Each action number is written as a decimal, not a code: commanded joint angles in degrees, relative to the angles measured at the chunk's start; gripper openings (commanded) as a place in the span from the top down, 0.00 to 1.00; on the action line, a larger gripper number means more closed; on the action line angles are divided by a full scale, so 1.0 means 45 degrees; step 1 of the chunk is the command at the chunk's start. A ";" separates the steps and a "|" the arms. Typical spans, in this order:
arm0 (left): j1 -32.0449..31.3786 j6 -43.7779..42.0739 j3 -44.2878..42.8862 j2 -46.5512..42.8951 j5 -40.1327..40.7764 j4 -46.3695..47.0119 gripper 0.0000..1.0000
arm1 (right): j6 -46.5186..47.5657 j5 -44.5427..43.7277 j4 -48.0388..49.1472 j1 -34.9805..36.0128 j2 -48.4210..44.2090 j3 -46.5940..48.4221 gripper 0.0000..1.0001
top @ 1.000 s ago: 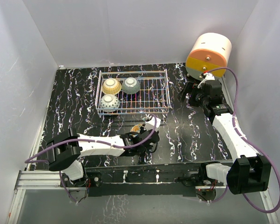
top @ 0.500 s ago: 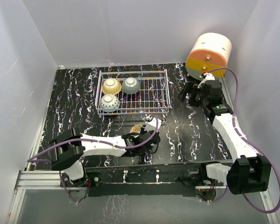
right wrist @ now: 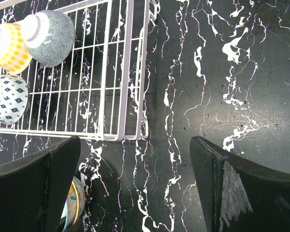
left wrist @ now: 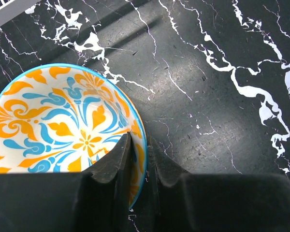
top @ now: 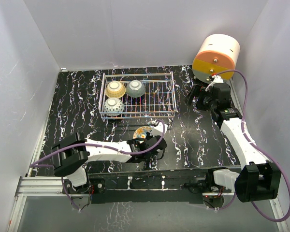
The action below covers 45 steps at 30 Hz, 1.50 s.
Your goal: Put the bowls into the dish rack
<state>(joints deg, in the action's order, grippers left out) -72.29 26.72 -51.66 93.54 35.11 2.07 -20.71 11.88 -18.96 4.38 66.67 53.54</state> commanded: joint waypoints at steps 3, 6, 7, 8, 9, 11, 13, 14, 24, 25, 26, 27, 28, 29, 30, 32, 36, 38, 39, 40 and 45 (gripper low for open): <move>0.0002 -0.0139 -0.0287 -0.0922 0.0458 -0.0457 1.00 | 0.0081 0.0053 0.0808 -0.0068 -0.0350 -0.0088 0.00; 0.0009 -0.0398 -0.0482 -0.1282 0.0582 -0.0666 1.00 | 0.0089 0.0074 0.0815 -0.0067 -0.0312 -0.0081 0.00; 0.0010 -0.0502 -0.0614 -0.1383 0.0609 -0.0834 1.00 | 0.0090 0.0090 0.0815 -0.0057 -0.0298 -0.0064 0.00; 0.0000 -0.0593 -0.0752 -0.1449 0.0631 -0.0992 1.00 | 0.0090 0.0094 0.0815 -0.0061 -0.0280 -0.0062 0.00; -0.0005 -0.0677 -0.0867 -0.1526 0.0632 -0.1182 1.00 | 0.0088 0.0094 0.0815 -0.0071 -0.0277 -0.0044 0.00; 0.0008 -0.0829 -0.1012 -0.1664 0.0565 -0.1329 1.00 | 0.0083 0.0104 0.0826 -0.0068 -0.0263 -0.0042 0.00; -0.0005 -0.0973 -0.1050 -0.1789 0.0422 -0.1278 1.00 | 0.0078 0.0097 0.0826 -0.0076 -0.0229 -0.0042 0.00; 0.0003 -0.1011 -0.1051 -0.1776 0.0398 -0.1262 1.00 | 0.0089 0.0119 0.0834 -0.0080 -0.0210 -0.0040 0.00; -0.0009 -0.1330 -0.2262 -0.0151 0.0783 -0.3025 1.00 | 0.0127 0.0126 0.0847 -0.0077 -0.0193 -0.0088 0.00; -0.0004 -0.1453 -0.2372 -0.0079 0.0929 -0.3263 1.00 | 0.0127 0.0125 0.0851 -0.0076 -0.0205 -0.0123 0.00; -0.0009 -0.1539 -0.2490 -0.0031 0.1077 -0.3519 1.00 | 0.0129 0.0106 0.0849 -0.0075 -0.0195 -0.0138 0.00; 0.0003 -0.1601 -0.2561 -0.0001 0.1273 -0.3786 1.00 | 0.0134 0.0096 0.0853 -0.0078 -0.0189 -0.0169 0.00; 0.0002 -0.1702 -0.2597 -0.0016 0.1405 -0.3941 1.00 | 0.0125 0.0109 0.0869 -0.0078 -0.0185 -0.0185 0.00; -0.0008 -0.1800 -0.2602 -0.0021 0.1478 -0.4027 1.00 | 0.0112 0.0113 0.0910 -0.0093 -0.0187 -0.0201 0.00; 0.0005 -0.1920 -0.2588 -0.0024 0.1555 -0.4081 1.00 | 0.0110 0.0141 0.0929 -0.0082 -0.0188 -0.0221 0.00; -0.0014 -0.2119 -0.2554 0.0005 0.1646 -0.4111 1.00 | 0.0097 0.0148 0.0932 -0.0076 -0.0191 -0.0241 0.00; -0.0148 -0.2423 -0.2705 0.0275 0.2223 -0.4414 1.00 | 0.0115 0.0125 0.0934 -0.0086 -0.0240 -0.0278 0.00; -0.0237 -0.2522 -0.2878 0.0472 0.2690 -0.4749 1.00 | 0.0119 0.0105 0.0935 -0.0076 -0.0253 -0.0302 0.00; -0.0302 -0.2574 -0.2999 0.0616 0.2906 -0.4875 1.00 | 0.0111 0.0096 0.0933 -0.0075 -0.0259 -0.0304 0.00; -0.0380 -0.2634 -0.3084 0.0722 0.3145 -0.5008 1.00 | 0.0127 0.0112 0.0932 -0.0085 -0.0248 -0.0285 0.00; -0.0516 -0.2637 -0.3060 0.0755 0.2788 -0.4766 1.00 | 0.0119 0.0153 0.0932 -0.0096 -0.0247 -0.0301 0.00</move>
<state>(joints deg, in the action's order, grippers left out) -73.91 16.38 -63.81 98.52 44.45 -18.44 -20.69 12.19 -17.80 4.36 66.70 51.90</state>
